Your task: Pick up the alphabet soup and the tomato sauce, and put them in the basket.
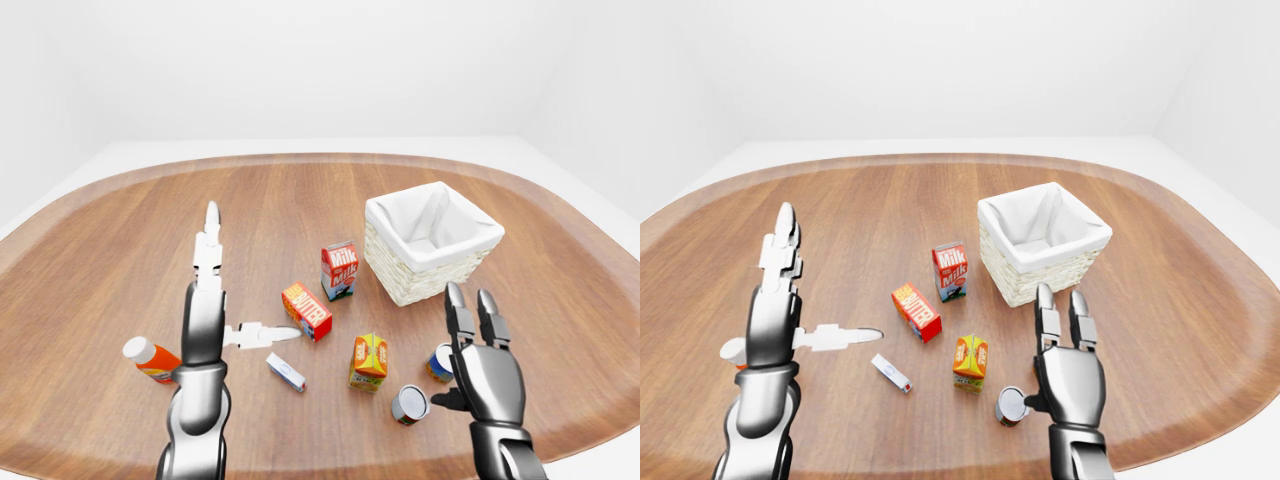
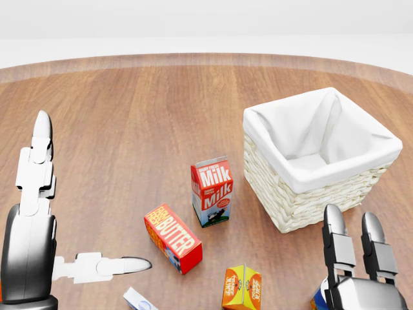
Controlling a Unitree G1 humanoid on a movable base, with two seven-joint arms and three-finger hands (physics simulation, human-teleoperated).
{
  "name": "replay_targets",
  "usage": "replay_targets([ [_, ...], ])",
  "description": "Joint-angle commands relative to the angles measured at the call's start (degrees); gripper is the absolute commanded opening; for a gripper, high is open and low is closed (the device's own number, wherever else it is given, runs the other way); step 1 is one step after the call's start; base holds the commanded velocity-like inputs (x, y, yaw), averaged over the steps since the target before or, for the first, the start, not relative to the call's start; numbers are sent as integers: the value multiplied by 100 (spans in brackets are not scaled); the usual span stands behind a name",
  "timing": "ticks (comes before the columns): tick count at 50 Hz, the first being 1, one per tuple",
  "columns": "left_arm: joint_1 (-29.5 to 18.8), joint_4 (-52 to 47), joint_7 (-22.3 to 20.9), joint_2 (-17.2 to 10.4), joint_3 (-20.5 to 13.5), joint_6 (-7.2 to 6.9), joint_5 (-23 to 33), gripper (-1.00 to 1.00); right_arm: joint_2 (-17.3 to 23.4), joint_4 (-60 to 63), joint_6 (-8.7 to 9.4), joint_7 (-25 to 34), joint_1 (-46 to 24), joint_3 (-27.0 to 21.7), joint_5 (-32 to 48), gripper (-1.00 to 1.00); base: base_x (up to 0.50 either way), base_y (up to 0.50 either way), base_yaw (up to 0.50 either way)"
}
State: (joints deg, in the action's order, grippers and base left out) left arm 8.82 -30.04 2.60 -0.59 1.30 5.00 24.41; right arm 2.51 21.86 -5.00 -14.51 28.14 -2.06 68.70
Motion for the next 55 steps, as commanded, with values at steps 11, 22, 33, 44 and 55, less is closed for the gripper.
replay_targets([
  [11, 4, -55, 1, 7, 0, 0, 18, 100, 206, -462, 0, -319, -225, 40, 424, 100, 0, 0, 0],
  [22, 3, -17, 10, 0, 2, 0, 26, 100, 289, -960, 0, -449, -465, -26, 442, 100, 0, 0, 0],
  [33, 12, -24, 3, 0, 21, 0, 39, 100, 377, -1326, 0, -535, -659, -83, 420, 100, 0, 0, 0],
  [44, 18, -33, -8, -3, 17, 0, 24, 100, 434, -1632, 0, -633, -798, -82, 396, 100, 0, 0, 0],
  [55, 18, -14, -8, -2, 10, 0, 20, 100, 492, -1797, 0, -682, -836, -96, 378, 100, 0, 0, 0],
])
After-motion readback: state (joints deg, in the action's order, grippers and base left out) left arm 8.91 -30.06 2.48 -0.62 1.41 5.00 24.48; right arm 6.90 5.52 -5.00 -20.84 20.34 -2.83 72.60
